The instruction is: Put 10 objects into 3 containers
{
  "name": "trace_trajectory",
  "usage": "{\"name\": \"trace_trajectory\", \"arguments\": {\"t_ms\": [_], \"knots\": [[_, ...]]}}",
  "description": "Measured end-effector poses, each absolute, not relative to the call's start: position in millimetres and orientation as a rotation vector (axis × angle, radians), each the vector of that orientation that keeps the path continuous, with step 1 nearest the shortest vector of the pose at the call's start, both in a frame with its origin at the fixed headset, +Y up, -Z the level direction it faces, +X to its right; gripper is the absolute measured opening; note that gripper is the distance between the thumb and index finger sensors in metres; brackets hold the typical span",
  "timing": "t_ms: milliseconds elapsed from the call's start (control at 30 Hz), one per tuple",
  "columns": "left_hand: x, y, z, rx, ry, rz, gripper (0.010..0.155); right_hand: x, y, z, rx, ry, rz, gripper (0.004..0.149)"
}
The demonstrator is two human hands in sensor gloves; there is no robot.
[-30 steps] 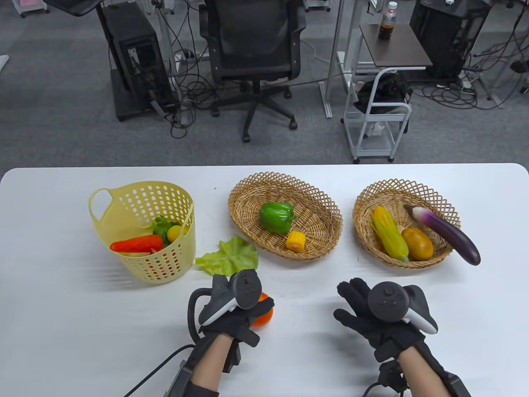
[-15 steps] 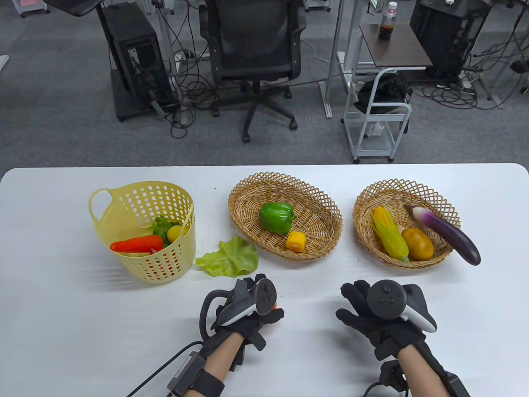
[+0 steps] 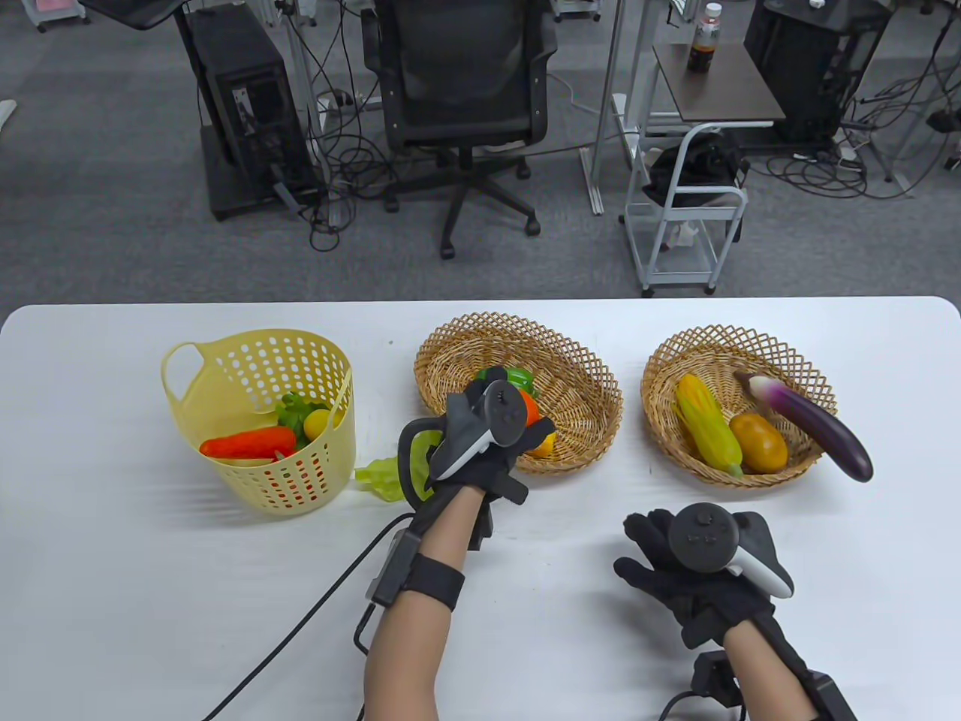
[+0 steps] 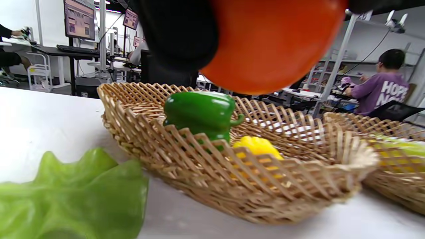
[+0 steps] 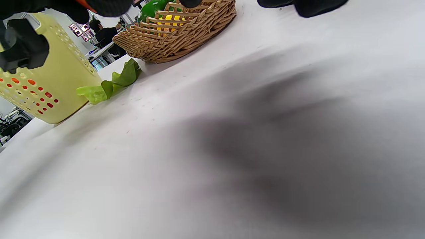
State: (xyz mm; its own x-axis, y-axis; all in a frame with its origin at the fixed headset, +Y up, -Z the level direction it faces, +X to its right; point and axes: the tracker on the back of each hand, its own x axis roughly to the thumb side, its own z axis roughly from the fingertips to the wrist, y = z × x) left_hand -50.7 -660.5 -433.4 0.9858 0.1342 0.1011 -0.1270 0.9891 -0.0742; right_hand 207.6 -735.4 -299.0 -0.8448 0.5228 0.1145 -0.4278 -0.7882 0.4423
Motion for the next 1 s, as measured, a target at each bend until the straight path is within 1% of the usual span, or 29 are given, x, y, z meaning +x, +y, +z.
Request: {"name": "trace_trajectory", "arguments": {"t_ms": [133,333,367,433,500,667,800,867,1000], "knots": [[-44.0,-675.3,-449.8,-0.109,-0.095,0.122,0.093,207.4,-734.9,-298.8,0.312,0.56,2.553,0.075],[-48.4,-687.1,-457.8,-0.121,-0.072,0.112,0.094,206.7,-735.9,-298.9,0.305,0.573,2.559,0.075],[-50.5,-686.5,-456.8,-0.101,-0.069,0.113,0.095,206.5,-736.2,-298.9,0.303,0.578,2.56,0.075],[-58.2,-681.9,-451.1,0.0,-0.034,0.108,0.1,206.5,-736.3,-298.7,0.304,0.587,2.556,0.075],[-68.2,-677.6,-446.8,0.066,-0.031,0.117,0.099,206.6,-735.8,-298.0,0.306,0.581,2.551,0.075],[-94.1,-676.1,-431.2,0.095,-0.001,0.189,0.097,204.5,-735.8,-297.3,0.326,0.582,2.55,0.075],[-113.0,-690.1,-420.2,0.023,0.018,0.197,0.094,203.4,-737.6,-297.5,0.329,0.599,2.539,0.075],[-119.3,-698.0,-418.4,-0.011,0.015,0.207,0.09,203.2,-737.4,-297.3,0.328,0.602,2.536,0.075],[-129.3,-717.5,-419.3,-0.096,0.016,0.204,0.088,202.9,-737.7,-297.2,0.328,0.606,2.536,0.075]]}}
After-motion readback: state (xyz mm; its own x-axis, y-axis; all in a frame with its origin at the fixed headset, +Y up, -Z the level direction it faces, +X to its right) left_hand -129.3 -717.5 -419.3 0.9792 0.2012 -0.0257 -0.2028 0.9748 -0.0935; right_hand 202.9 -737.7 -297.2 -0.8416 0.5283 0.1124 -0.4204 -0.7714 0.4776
